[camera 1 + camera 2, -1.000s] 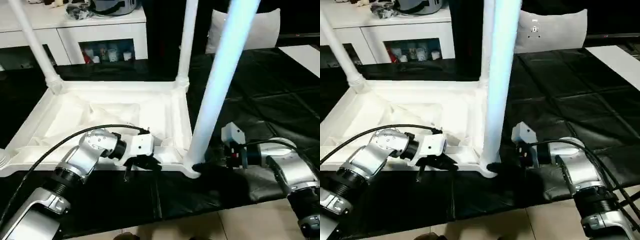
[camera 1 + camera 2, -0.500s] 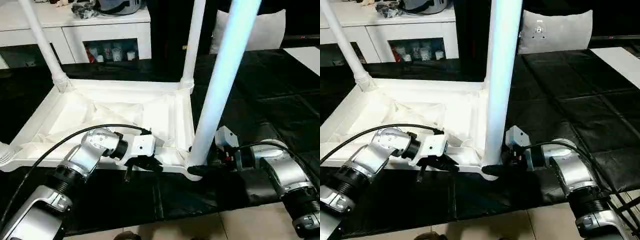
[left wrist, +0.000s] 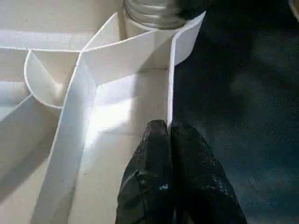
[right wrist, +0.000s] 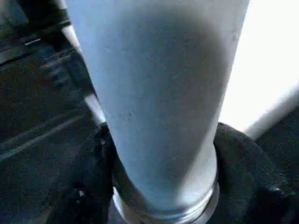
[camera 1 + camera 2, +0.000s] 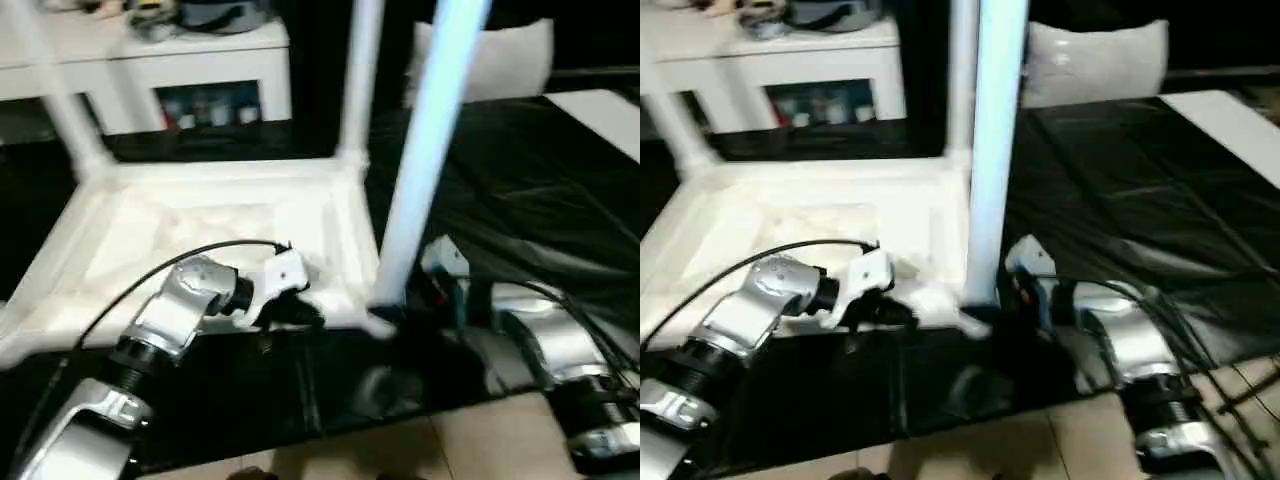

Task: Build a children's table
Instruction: Rotate leg to tighten

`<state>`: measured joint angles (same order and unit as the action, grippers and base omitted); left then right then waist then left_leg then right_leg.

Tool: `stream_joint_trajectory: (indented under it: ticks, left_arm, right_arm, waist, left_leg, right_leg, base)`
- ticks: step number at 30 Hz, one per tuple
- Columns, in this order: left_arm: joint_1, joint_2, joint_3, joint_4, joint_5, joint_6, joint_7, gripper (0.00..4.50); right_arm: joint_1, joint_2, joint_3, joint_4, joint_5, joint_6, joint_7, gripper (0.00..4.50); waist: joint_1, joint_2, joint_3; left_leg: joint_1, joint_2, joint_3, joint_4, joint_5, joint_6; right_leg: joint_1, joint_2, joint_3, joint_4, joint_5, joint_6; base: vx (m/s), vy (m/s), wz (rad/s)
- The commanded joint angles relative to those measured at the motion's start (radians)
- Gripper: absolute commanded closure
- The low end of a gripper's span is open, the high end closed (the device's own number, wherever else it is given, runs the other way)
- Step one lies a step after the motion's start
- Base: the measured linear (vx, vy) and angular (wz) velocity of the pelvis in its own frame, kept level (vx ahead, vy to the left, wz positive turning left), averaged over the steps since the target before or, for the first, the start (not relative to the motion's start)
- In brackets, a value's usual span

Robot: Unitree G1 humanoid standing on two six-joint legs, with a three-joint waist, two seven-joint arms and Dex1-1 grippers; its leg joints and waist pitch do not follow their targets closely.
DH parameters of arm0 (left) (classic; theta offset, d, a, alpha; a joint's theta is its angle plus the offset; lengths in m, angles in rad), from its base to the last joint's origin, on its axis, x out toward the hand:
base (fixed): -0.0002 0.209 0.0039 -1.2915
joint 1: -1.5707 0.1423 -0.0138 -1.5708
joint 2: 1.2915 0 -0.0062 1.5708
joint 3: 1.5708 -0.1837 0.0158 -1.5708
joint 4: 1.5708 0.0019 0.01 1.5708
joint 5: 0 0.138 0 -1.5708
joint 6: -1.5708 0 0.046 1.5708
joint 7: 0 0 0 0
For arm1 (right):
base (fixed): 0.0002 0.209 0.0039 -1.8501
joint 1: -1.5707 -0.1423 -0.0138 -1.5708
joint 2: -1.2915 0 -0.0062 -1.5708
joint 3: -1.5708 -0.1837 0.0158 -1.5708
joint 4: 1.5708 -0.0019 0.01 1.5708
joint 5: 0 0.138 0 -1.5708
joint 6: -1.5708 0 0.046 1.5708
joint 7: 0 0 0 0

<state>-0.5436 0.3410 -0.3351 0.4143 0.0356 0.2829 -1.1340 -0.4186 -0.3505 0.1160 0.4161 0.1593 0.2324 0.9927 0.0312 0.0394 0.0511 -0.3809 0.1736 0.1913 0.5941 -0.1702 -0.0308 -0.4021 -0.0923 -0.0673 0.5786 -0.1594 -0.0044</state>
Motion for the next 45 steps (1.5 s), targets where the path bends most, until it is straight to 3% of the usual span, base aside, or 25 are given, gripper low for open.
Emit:
stream_joint_trajectory:
  ticks: [1, 3, 5, 9, 10, 13, 15, 19, 23, 30, 33, 34, 45]
  left_arm:
    - [0.007, -0.093, -0.014, -0.047, -0.013, 0.072, 0.095, 4.50]
    - [-0.001, -0.145, 0.005, -0.055, 0.008, 0.122, 0.195, 4.50]
    - [-0.010, -0.170, 0.016, -0.042, 0.016, 0.122, 0.241, 4.50]
    - [-0.028, -0.190, 0.028, -0.020, 0.028, 0.106, 0.294, 4.50]
    - [-0.029, -0.188, 0.028, -0.020, 0.030, 0.102, 0.295, 4.50]
    - [-0.027, -0.176, 0.028, -0.031, 0.039, 0.098, 0.289, 4.50]
    - [-0.025, -0.167, 0.024, -0.031, 0.043, 0.088, 0.279, 4.50]
    - [-0.018, -0.104, -0.007, 0.006, 0.054, -0.008, 0.207, 4.50]
    - [-0.014, -0.027, -0.046, 0.023, 0.061, -0.111, 0.086, 4.50]
    - [-0.017, 0.060, -0.107, 0.043, 0.063, -0.228, -0.082, 4.50]
    - [-0.019, 0.082, -0.120, 0.050, 0.055, -0.259, -0.139, 4.50]
    - [-0.019, 0.094, -0.127, 0.050, 0.048, -0.280, -0.177, 4.50]
    - [-0.031, 0.106, -0.147, 0.063, 0.029, -0.324, -0.271, 4.50]
  right_arm:
    - [-0.041, 0.082, 0.008, 0.016, -0.012, 0.039, -0.142, 1.84]
    - [-0.056, 0.133, -0.009, 0.036, -0.045, 0.074, -0.281, 1.84]
    - [-0.064, 0.156, -0.034, 0.052, -0.028, 0.099, -0.321, 1.28]
    - [-0.053, 0.170, -0.047, 0.042, -0.014, 0.088, -0.324, 1.08]
    - [-0.048, 0.167, -0.050, 0.035, -0.014, 0.083, -0.321, 0.77]
    - [-0.031, 0.154, -0.059, 0.010, -0.019, 0.063, -0.308, 0.65]
    - [-0.025, 0.145, -0.063, 0.001, -0.015, 0.054, -0.294, 0.34]
    - [-0.002, 0.070, -0.066, -0.028, -0.007, -0.007, -0.199, 0.10]
    - [0.007, -0.030, -0.068, -0.056, 0.024, -0.031, -0.037, 0.10]
    - [0.004, -0.135, -0.036, -0.071, 0.058, -0.059, 0.178, 0.10]
    - [-0.002, -0.158, -0.023, -0.065, 0.068, -0.074, 0.235, 0.37]
    - [-0.004, -0.170, -0.015, -0.065, 0.072, -0.081, 0.268, 0.51]
    - [0.012, -0.181, 0.030, -0.106, 0.112, -0.048, 0.390, 1.44]
  waist:
    - [-0.005, -0.021, -0.058]
    - [-0.018, -0.018, -0.056]
    - [-0.031, -0.018, -0.058]
    - [-0.026, -0.020, -0.062]
    - [-0.026, -0.020, -0.062]
    - [-0.023, -0.016, -0.063]
    - [-0.022, -0.015, -0.063]
    - [-0.016, -0.018, -0.066]
    - [-0.010, -0.017, -0.066]
    - [0.016, -0.014, -0.068]
    - [0.025, -0.014, -0.068]
    - [0.028, -0.020, -0.067]
    - [0.039, -0.019, -0.066]
  left_leg:
    - [0.016, 0.048, -0.032, -0.081, -0.345, 0.005]
    - [0.020, 0.046, -0.031, -0.078, -0.361, 0.001]
    - [0.020, 0.041, -0.032, -0.073, -0.378, 0.010]
    - [0.017, 0.043, -0.030, -0.072, -0.358, 0.030]
    - [0.015, 0.044, -0.030, -0.074, -0.349, 0.035]
    - [0.015, 0.045, -0.028, -0.074, -0.339, 0.040]
    - [0.015, 0.047, -0.028, -0.075, -0.338, 0.040]
    - [0.010, 0.046, -0.028, -0.073, -0.313, 0.052]
    - [0.011, 0.050, -0.024, -0.073, -0.297, 0.073]
    - [0.018, 0.056, -0.019, -0.072, -0.264, 0.071]
    - [0.018, 0.057, -0.019, -0.071, -0.262, 0.069]
    - [0.019, 0.058, -0.017, -0.072, -0.267, 0.065]
    - [0.021, 0.059, -0.018, -0.074, -0.275, 0.053]
  right_leg:
    - [0.037, -0.056, 0.031, -0.079, -0.493, -0.161]
    - [0.031, -0.055, 0.030, -0.086, -0.516, -0.154]
    - [0.030, -0.055, 0.027, -0.094, -0.543, -0.139]
    - [0.030, -0.054, 0.029, -0.095, -0.510, -0.134]
    - [0.032, -0.053, 0.030, -0.092, -0.486, -0.139]
    - [0.033, -0.053, 0.032, -0.086, -0.439, -0.158]
    - [0.033, -0.053, 0.032, -0.086, -0.422, -0.166]
    - [0.040, -0.056, 0.033, -0.082, -0.379, -0.175]
    - [0.043, -0.055, 0.035, -0.075, -0.337, -0.191]
    - [0.042, -0.053, 0.036, -0.065, -0.289, -0.221]
    - [0.044, -0.055, 0.036, -0.062, -0.283, -0.226]
    - [0.041, -0.055, 0.037, -0.063, -0.297, -0.223]
    - [0.039, -0.058, 0.038, -0.065, -0.351, -0.208]
  base:
    - [0.000, 0.000, 0.00]
    - [0.000, 0.000, 0.00]
    - [0.000, 0.000, 0.00]
    - [0.000, 0.000, 0.00]
    - [0.000, 0.000, 0.00]
    - [0.000, 0.000, 0.00]
    - [0.000, 0.000, 0.00]
    - [0.000, 0.000, 0.00]
    - [0.000, 0.000, 0.00]
    - [0.000, 0.000, 0.00]
    - [0.000, 0.000, 0.00]
    - [0.000, 0.000, 0.00]
    - [0.000, 0.000, 0.00]
